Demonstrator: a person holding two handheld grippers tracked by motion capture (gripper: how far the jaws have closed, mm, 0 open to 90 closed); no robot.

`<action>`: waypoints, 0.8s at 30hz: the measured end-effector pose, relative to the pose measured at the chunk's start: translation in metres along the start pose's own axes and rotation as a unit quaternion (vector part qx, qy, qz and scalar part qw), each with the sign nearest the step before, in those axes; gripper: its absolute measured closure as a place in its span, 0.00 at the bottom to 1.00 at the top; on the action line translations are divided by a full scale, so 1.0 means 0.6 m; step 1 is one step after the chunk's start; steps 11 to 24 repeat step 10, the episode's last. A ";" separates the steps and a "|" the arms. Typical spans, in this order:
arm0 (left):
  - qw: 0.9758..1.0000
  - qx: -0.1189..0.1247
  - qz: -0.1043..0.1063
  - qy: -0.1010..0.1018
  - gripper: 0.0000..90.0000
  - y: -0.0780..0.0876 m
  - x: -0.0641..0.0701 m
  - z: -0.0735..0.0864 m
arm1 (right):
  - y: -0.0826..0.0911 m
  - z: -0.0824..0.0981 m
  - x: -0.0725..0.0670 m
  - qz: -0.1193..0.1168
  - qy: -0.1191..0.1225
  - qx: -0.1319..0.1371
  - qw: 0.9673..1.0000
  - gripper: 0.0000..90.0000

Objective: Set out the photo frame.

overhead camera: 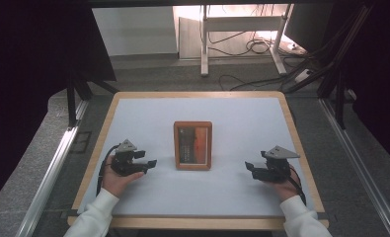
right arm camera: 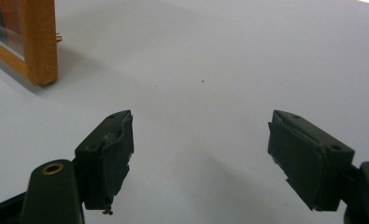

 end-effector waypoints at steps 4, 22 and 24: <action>1.000 -0.005 0.001 -0.004 0.36 -0.006 0.001 0.001 | -0.002 0.000 -0.001 0.002 0.002 -0.002 1.000 0.25; 1.000 -0.012 0.001 -0.005 0.36 -0.012 0.000 0.002 | -0.004 0.001 -0.001 0.005 0.007 -0.004 1.000 0.25; 1.000 -0.012 0.001 -0.005 0.36 -0.012 0.000 0.002 | -0.004 0.001 -0.001 0.005 0.007 -0.004 1.000 0.25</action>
Point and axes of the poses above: each handheld gripper's, and its own axes: y roughly backward along the jaws, z roughly out of its underside, x roughly to its right, the point moved 4 cm from there along -y, roughly forward along the jaws, and after that the axes turned 9 degrees about -x, right-handed, at the moved point
